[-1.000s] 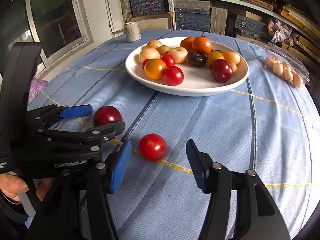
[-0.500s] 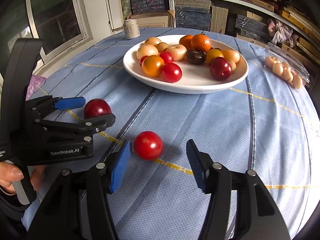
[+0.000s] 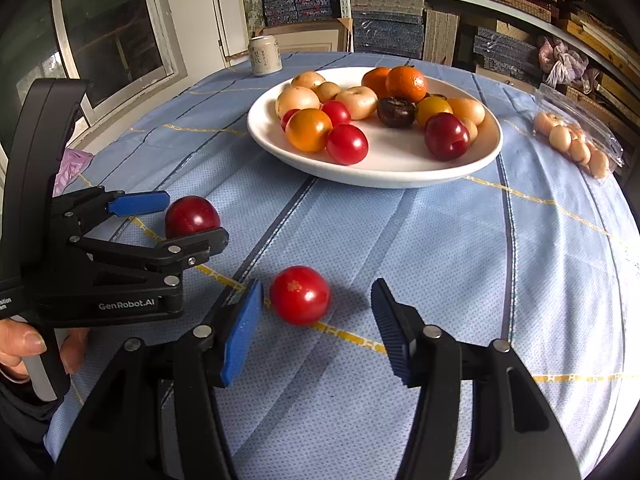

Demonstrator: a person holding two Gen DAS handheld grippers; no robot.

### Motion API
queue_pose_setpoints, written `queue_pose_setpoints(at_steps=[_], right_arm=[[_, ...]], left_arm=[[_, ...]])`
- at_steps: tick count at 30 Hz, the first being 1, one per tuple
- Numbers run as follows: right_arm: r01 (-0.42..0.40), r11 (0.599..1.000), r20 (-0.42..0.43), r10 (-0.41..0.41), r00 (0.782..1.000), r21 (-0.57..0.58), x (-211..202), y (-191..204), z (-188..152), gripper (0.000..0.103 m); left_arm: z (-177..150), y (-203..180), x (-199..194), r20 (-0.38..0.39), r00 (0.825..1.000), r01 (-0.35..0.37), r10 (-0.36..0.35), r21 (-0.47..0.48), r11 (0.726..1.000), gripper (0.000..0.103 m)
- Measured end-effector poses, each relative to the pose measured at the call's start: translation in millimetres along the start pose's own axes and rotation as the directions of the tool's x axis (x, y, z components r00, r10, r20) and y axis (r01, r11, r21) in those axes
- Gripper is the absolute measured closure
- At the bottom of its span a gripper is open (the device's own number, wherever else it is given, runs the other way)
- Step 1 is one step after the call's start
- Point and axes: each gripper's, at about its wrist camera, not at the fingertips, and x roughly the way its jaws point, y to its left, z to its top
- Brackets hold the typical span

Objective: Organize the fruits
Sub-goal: 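Grasp the dark red plum with the left gripper while the right grasps the red tomato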

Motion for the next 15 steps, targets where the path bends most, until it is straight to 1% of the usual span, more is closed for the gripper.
queue_pose_setpoints(at_steps=[10,15], right_arm=[[0.025,0.999,-0.018,-0.025,1.000,-0.023,5.5,4.3,1.2,0.049],[0.024,0.999,-0.022,-0.025,0.999,-0.039,8.5,9.2,3.6,0.049]], left_arm=[[0.4,2.8,0.3,-0.002,1.000,0.005,-0.005,-0.003,1.000,0.014],[0.8,3.9,1.4,-0.005,1.000,0.003,-0.003,-0.004,1.000,0.012]])
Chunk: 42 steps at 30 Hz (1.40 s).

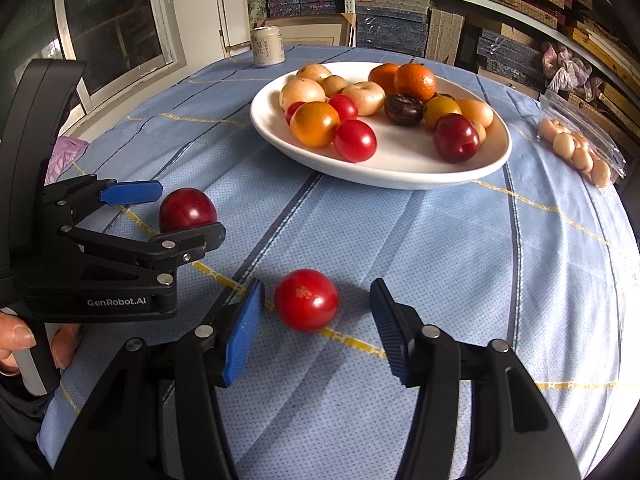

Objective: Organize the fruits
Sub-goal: 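Grasp the dark red plum with the left gripper while the right grasps the red tomato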

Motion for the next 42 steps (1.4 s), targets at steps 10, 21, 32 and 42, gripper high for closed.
queue_pose_setpoints(at_steps=[10,21,32,42], right_arm=[[-0.015,1.000,0.004,0.016,1.000,-0.006,0.7,1.7,0.8,0.069],[-0.024,1.000,0.005,0.024,1.000,-0.002,-0.6,1.0,-0.5,0.073],[-0.036,0.999,0.007,0.036,0.999,0.012,-1.3,-1.8,-1.0,0.073],[-0.043,0.999,0.007,0.042,0.999,0.017,-1.2,-1.9,-1.2,0.074]], left_arm=[[0.1,-1.8,-0.2,0.004,1.000,-0.003,0.003,0.014,1.000,0.005],[-0.3,-9.0,-4.8,0.030,0.999,0.012,-0.013,0.046,0.999,0.026],[-2.6,-16.3,-7.7,0.040,0.998,0.051,-0.054,0.069,0.996,0.066],[-1.9,-12.6,-7.4,0.040,0.998,0.052,-0.055,0.063,0.997,0.066]])
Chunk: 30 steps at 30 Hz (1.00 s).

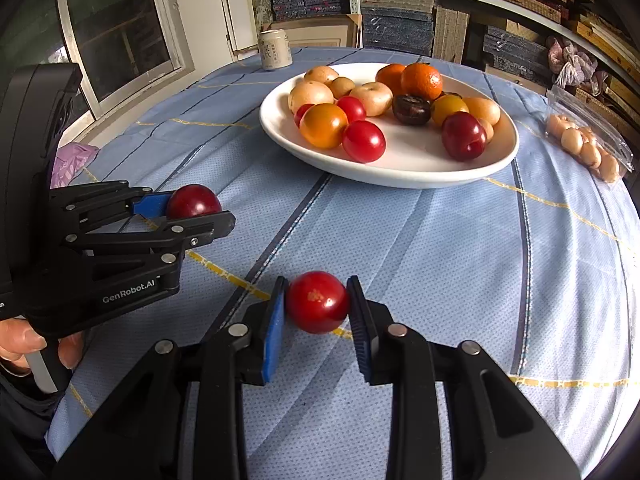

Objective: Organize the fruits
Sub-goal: 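Grasp the dark red plum with the left gripper while the right grasps the red tomato, then lift and carry the plum and tomato over the white plate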

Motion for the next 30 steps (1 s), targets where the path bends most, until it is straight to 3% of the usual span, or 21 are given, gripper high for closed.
queue_pose_setpoints(at_steps=[30], right_arm=[[-0.005,1.000,0.000,0.005,1.000,0.014,0.2,-0.8,0.1,0.074]], left_arm=[[-0.6,5.1,0.8,0.000,1.000,0.009,-0.009,-0.019,1.000,0.065]])
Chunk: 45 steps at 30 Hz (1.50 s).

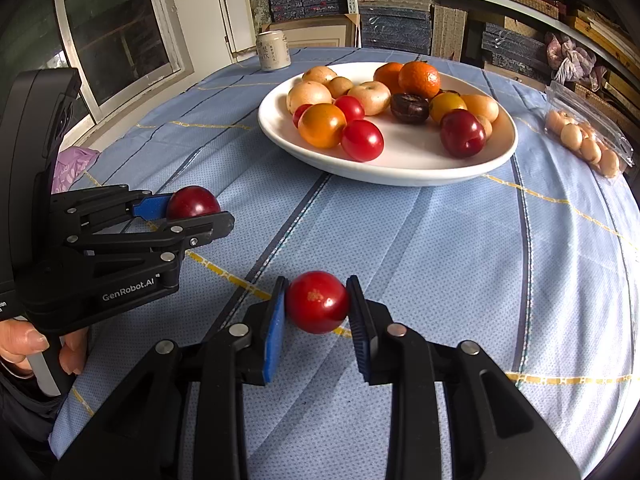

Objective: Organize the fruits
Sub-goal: 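Lift and carry the plum and tomato over the white plate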

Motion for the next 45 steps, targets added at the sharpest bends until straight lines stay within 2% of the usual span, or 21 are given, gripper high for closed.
queue_pose_setpoints(at_steps=[15,25,31,40,45], right_arm=[[-0.013,0.999,0.018,0.012,1.000,0.033,-5.6,-2.9,-3.4,0.074],[0.019,1.000,0.022,-0.019,1.000,0.016,-12.2,0.9,-7.7,0.074],[0.025,0.999,0.049,-0.026,0.998,0.023,-32.2,2.6,-6.5,0.074],[0.033,0.999,0.111,-0.035,0.993,0.017,-76.2,-1.0,2.1,0.075],[0.042,0.999,0.130,-0.045,0.990,0.027,-91.1,-8.5,10.6,0.075]], left_arm=[[0.0,2.2,-0.6,0.002,1.000,0.000,0.000,-0.014,1.000,0.065],[0.2,2.9,-1.8,0.003,1.000,-0.012,0.012,-0.031,0.999,0.065],[0.8,-1.8,-9.1,0.003,1.000,-0.009,0.009,-0.039,0.999,0.065],[16.0,-6.8,-48.2,0.071,0.997,0.017,-0.014,-0.037,0.999,0.065],[30.4,-10.0,-56.8,0.093,0.996,0.017,-0.014,-0.024,1.000,0.065]])
